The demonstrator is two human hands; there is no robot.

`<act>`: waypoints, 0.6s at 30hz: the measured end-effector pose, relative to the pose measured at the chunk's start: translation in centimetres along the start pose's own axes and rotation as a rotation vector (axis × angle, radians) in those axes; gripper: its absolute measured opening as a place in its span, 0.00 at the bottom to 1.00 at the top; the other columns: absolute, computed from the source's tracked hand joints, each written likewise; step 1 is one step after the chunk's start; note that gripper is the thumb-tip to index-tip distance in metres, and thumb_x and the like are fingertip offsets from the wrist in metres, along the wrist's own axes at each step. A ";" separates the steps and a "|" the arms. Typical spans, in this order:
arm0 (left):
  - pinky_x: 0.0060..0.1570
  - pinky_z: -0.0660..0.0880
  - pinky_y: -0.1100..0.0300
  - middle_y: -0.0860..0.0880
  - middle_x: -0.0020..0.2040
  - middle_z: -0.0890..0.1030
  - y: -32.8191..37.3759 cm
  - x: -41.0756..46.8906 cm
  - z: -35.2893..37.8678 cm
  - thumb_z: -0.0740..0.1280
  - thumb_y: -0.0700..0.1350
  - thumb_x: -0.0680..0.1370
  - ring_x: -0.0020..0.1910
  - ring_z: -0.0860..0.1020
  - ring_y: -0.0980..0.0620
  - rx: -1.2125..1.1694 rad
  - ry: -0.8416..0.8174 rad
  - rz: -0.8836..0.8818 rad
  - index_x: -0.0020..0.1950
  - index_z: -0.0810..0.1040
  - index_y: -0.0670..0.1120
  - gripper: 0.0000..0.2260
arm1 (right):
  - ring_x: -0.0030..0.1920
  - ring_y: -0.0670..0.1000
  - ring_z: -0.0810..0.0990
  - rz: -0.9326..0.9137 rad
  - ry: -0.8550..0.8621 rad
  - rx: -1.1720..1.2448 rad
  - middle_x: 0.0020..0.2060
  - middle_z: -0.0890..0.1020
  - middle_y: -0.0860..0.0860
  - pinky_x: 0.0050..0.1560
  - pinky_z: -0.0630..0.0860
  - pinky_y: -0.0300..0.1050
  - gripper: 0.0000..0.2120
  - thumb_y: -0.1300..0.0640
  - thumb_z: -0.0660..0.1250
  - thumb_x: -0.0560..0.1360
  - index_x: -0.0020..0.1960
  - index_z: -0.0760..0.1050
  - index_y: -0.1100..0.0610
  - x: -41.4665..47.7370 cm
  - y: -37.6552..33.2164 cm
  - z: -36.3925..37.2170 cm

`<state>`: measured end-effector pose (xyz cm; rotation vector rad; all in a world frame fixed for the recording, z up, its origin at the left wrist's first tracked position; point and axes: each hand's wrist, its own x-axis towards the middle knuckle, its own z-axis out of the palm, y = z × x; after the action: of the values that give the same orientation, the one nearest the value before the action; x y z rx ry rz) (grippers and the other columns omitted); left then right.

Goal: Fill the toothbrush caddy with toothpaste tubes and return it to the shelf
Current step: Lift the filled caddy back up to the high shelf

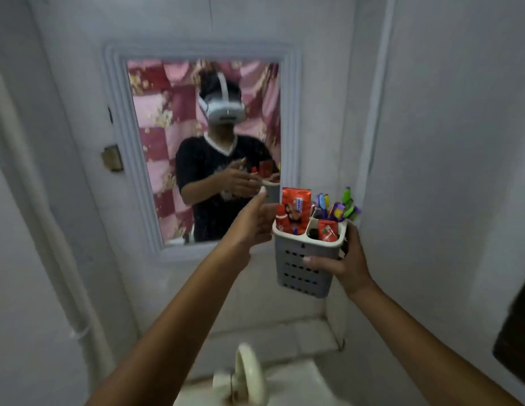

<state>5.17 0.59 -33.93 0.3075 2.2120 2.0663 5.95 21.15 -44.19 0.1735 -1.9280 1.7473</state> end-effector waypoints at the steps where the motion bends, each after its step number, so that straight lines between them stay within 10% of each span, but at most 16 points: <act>1: 0.62 0.74 0.48 0.47 0.54 0.85 2.2 0.0 -0.2 0.53 0.64 0.79 0.56 0.81 0.48 -0.033 -0.003 0.065 0.57 0.82 0.48 0.26 | 0.61 0.59 0.81 -0.044 0.019 0.030 0.62 0.80 0.58 0.58 0.79 0.64 0.52 0.45 0.88 0.48 0.67 0.71 0.58 1.3 -2.4 0.2; 6: 0.50 0.77 0.59 0.55 0.46 0.86 15.0 -0.4 -1.4 0.53 0.55 0.83 0.49 0.83 0.56 -0.036 -0.091 0.416 0.50 0.80 0.51 0.17 | 0.49 0.56 0.86 -0.225 0.104 0.219 0.52 0.86 0.55 0.46 0.85 0.56 0.44 0.49 0.81 0.47 0.61 0.77 0.60 7.1 -16.8 1.3; 9: 0.60 0.75 0.49 0.48 0.53 0.84 22.0 0.3 -2.3 0.58 0.56 0.81 0.57 0.81 0.48 0.017 0.021 0.626 0.55 0.81 0.48 0.16 | 0.43 0.63 0.87 -0.304 0.070 0.257 0.44 0.88 0.59 0.40 0.86 0.60 0.36 0.51 0.81 0.49 0.54 0.81 0.65 10.9 -25.6 1.1; 14: 0.67 0.68 0.51 0.47 0.70 0.75 31.3 1.8 -5.1 0.58 0.54 0.81 0.70 0.71 0.48 0.882 0.514 1.122 0.71 0.71 0.47 0.20 | 0.41 0.60 0.88 -0.372 0.207 0.230 0.45 0.88 0.58 0.41 0.85 0.62 0.39 0.47 0.85 0.44 0.52 0.83 0.61 17.4 -38.2 -0.2; 18: 0.75 0.58 0.47 0.46 0.78 0.63 34.9 5.0 -7.0 0.56 0.55 0.81 0.78 0.59 0.47 1.413 0.756 1.121 0.77 0.61 0.47 0.26 | 0.45 0.58 0.87 -0.377 0.326 0.199 0.52 0.85 0.55 0.39 0.85 0.58 0.58 0.35 0.81 0.28 0.56 0.80 0.55 21.4 -46.1 -0.3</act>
<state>1.58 -3.04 1.66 1.1634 4.2421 -0.0005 7.68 19.57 6.56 0.2837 -1.3884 1.5944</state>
